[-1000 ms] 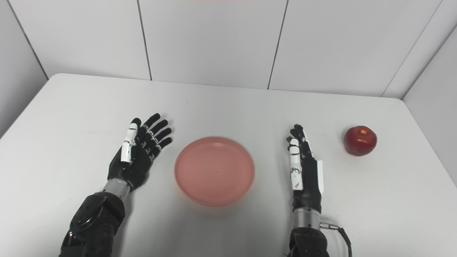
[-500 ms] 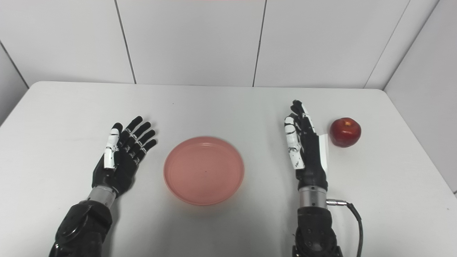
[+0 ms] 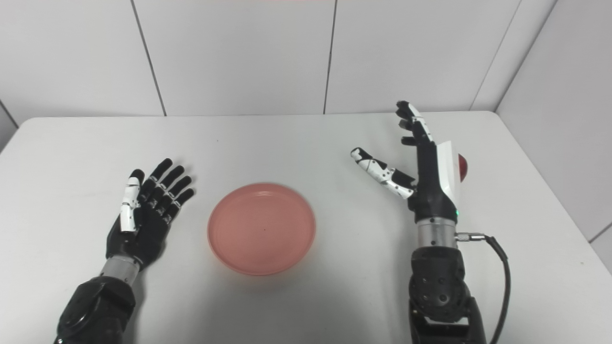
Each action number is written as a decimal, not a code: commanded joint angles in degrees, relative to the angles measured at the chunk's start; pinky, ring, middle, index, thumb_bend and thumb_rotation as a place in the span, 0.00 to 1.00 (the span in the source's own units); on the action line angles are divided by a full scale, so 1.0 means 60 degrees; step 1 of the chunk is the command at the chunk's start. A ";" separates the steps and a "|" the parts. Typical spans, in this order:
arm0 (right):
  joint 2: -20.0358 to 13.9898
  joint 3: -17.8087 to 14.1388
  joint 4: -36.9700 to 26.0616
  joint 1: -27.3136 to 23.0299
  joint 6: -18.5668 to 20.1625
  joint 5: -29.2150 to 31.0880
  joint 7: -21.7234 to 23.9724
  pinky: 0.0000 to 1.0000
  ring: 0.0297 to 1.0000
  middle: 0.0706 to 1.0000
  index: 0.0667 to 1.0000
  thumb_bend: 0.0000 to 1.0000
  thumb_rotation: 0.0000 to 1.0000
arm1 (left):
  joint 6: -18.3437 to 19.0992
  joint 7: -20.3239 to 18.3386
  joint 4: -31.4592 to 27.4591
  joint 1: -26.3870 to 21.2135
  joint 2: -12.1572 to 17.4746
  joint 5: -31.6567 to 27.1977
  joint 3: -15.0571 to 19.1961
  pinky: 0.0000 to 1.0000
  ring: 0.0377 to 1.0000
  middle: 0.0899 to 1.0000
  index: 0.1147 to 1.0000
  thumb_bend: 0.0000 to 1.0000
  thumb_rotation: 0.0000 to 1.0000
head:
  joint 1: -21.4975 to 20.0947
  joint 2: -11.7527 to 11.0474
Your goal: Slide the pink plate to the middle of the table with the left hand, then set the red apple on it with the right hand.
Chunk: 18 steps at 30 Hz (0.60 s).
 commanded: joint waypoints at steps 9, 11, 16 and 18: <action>-0.0972 -0.0301 -0.0437 -0.0744 0.0830 -0.0948 0.0471 0.75 0.83 0.85 0.88 0.84 0.39 | -0.0353 -0.0295 0.0338 -0.0184 0.0263 -0.0279 0.0192 0.91 0.88 0.89 0.87 0.41 1.00 | -0.0322 -0.0068; -0.1150 -0.0333 -0.0400 -0.0781 0.0957 -0.1092 0.0564 0.76 0.84 0.86 0.88 0.87 0.40 | -0.0404 -0.0314 0.0393 -0.0194 0.0285 -0.0302 0.0211 0.90 0.88 0.88 0.87 0.41 1.00 | -0.0379 -0.0079; -0.1560 -0.0441 -0.0302 -0.0870 0.1371 -0.1457 0.0738 0.77 0.85 0.87 0.90 0.94 0.45 | -0.0411 -0.0351 0.0458 -0.0215 0.0313 -0.0357 0.0254 0.90 0.87 0.87 0.87 0.41 1.00 | -0.0501 -0.0078; -0.1691 -0.0547 -0.0262 -0.0905 0.1584 -0.1513 0.0844 0.77 0.86 0.88 0.90 0.95 0.46 | -0.0454 -0.0383 0.0478 -0.0222 0.0336 -0.0353 0.0251 0.90 0.88 0.88 0.87 0.41 1.00 | -0.0527 -0.0079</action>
